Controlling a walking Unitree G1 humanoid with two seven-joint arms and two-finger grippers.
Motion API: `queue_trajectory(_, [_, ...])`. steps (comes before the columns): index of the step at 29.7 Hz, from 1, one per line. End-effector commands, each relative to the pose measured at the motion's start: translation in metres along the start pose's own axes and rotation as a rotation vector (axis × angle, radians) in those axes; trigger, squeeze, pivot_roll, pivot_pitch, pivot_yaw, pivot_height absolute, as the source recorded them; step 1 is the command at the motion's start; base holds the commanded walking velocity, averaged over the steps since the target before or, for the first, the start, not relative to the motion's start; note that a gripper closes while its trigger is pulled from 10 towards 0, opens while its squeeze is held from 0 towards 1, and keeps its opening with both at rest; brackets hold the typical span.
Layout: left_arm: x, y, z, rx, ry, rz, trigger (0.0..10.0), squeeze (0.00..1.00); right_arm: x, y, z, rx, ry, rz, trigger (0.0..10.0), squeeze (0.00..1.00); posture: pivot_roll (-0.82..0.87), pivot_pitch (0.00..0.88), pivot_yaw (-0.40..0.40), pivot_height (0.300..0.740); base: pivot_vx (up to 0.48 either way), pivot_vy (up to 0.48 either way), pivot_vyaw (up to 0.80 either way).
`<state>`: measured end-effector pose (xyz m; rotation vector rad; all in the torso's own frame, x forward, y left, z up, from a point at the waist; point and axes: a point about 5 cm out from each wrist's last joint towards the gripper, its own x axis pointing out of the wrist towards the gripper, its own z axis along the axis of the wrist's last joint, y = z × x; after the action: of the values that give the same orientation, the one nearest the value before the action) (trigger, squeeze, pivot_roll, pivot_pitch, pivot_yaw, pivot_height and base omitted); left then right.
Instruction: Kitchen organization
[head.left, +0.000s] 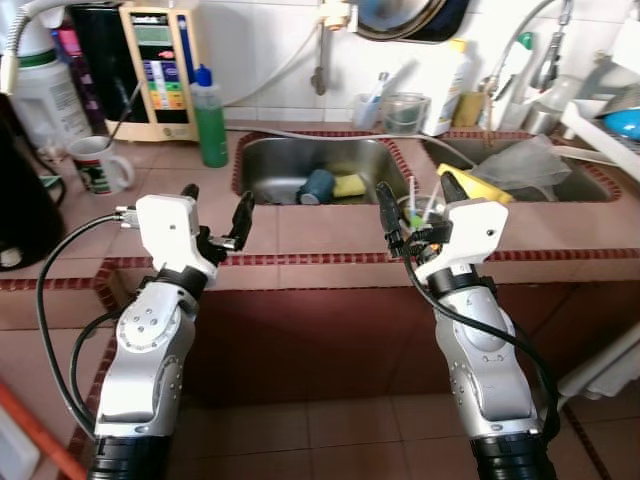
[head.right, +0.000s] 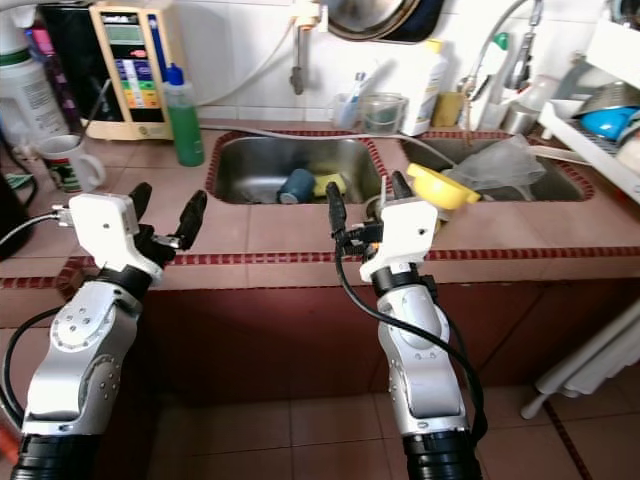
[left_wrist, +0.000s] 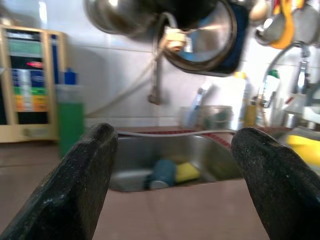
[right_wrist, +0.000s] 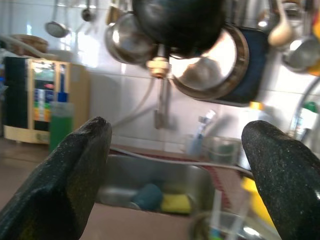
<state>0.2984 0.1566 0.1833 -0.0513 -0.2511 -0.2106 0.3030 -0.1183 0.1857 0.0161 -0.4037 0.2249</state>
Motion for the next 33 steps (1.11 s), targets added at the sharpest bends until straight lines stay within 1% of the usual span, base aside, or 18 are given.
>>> queue_trajectory(1, [0.0003, -0.0053, 0.0032, 0.003, -0.006, -0.025, 10.0, 0.00, -0.0009, -0.0036, 0.0008, -0.007, 0.006, 0.001, 10.0, 0.00, 0.01, 0.000, -0.029, 0.740, 0.000, -0.480, 0.00])
queue_trajectory(23, [0.0008, -0.0057, 0.0029, 0.001, 0.006, -0.024, 10.0, 0.00, -0.0014, -0.0039, 0.0010, -0.006, 0.009, -0.003, 10.0, 0.00, 0.01, 0.000, -0.027, 0.740, 0.000, -0.480, 0.00])
queue_trajectory(26, [0.0015, -0.0062, 0.0023, 0.013, 0.016, -0.025, 10.0, 0.00, -0.0012, -0.0037, 0.0011, -0.006, 0.009, -0.003, 10.0, 0.00, 0.01, 0.000, -0.027, 0.740, 0.000, -0.334, 0.00])
queue_trajectory(29, [0.0019, -0.0069, 0.0013, 0.006, 0.019, -0.016, 10.0, 0.00, -0.0011, -0.0038, 0.0013, -0.006, 0.009, -0.003, 10.0, 0.00, 0.01, 0.003, -0.026, 0.740, 0.000, 0.000, 0.00])
queue_trajectory(31, [0.0019, -0.0086, 0.0007, -0.022, 0.020, -0.014, 10.0, 0.00, -0.0006, -0.0036, 0.0014, -0.004, 0.010, -0.002, 10.0, 0.00, 0.01, 0.005, -0.027, 0.740, 0.000, 0.000, 0.00])
queue_trajectory(33, [0.0018, -0.0086, 0.0005, -0.026, 0.024, -0.009, 10.0, 0.00, -0.0004, -0.0035, 0.0014, -0.004, 0.010, -0.002, 10.0, 0.00, 0.02, 0.008, -0.026, 0.740, 0.000, 0.000, 0.00])
